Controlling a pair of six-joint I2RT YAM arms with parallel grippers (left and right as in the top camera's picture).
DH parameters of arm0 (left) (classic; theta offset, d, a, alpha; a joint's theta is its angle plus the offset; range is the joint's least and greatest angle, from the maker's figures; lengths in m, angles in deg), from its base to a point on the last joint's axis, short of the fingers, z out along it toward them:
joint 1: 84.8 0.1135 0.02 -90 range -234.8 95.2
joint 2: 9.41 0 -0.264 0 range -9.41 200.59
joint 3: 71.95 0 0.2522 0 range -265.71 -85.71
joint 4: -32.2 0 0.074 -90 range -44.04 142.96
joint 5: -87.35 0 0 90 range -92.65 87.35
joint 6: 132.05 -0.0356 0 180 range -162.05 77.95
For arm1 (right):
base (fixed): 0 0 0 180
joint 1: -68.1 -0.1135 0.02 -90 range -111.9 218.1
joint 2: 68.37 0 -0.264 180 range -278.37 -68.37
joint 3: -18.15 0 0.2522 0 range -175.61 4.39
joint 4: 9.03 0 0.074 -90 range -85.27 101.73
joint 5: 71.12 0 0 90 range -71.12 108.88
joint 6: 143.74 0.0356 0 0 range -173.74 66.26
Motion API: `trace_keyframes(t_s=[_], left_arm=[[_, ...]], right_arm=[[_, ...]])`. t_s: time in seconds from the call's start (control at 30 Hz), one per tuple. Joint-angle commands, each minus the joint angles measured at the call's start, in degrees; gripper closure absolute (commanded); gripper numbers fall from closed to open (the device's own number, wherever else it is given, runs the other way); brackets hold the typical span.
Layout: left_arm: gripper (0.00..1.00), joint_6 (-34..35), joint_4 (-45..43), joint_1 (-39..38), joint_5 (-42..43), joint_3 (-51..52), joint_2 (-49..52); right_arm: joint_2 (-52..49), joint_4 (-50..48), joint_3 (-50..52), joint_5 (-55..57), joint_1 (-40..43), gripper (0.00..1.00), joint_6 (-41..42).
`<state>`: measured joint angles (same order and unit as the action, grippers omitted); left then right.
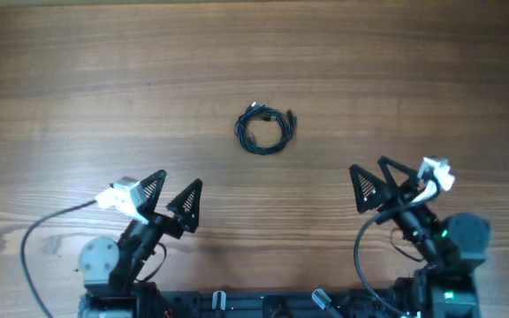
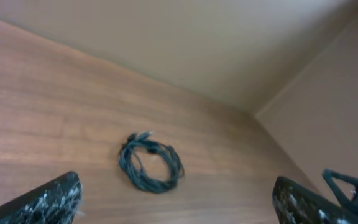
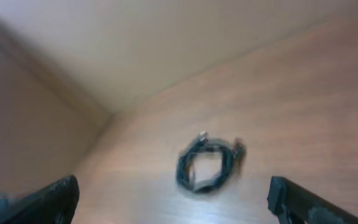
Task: Untangle cables
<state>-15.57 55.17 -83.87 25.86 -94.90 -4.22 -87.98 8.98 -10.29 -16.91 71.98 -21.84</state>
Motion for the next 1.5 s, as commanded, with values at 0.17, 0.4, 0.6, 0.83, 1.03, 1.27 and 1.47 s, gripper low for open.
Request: trace_keyframes(t_s=[0.17, 0.4, 0.6, 0.83, 1.03, 1.27, 1.47], left_arm=[[0.0, -0.7, 17.4, 0.1, 1.2, -36.8, 30.7], [0.0, -1.5, 29.8, 0.0, 5.6, -41.8, 42.7], [0.01, -2.3, 33.5, -2.5, 4.2, -48.5, 53.2], [0.0, -3.8, 47.4, -5.6, -11.9, -62.3, 60.9], [0.1, -3.7, 46.1, -5.6, -13.2, -62.3, 61.9], [0.05, -3.7, 46.4, -5.6, -14.9, -62.3, 62.4], [0.14, -2.6, 37.5, -3.7, -14.7, -62.8, 71.2]], right_arm=[[-27.2, 38.5, -39.0, -6.7, -0.2, 0.0, -22.8], [-40.7, 45.1, -42.2, -3.4, -0.6, 0.0, -31.3], [-49.0, 47.3, -48.4, 0.8, -10.9, 0.0, -41.6], [-52.4, 41.2, -53.2, 5.8, -21.4, 0.0, -35.9], [-67.6, 32.7, -53.2, 6.2, -25.2, 0.18, -36.2], [-80.7, 21.0, -57.0, 6.9, -33.0, 0.18, -34.7], [-88.2, 18.6, -62.7, 7.6, -33.8, 0.21, -29.7]])
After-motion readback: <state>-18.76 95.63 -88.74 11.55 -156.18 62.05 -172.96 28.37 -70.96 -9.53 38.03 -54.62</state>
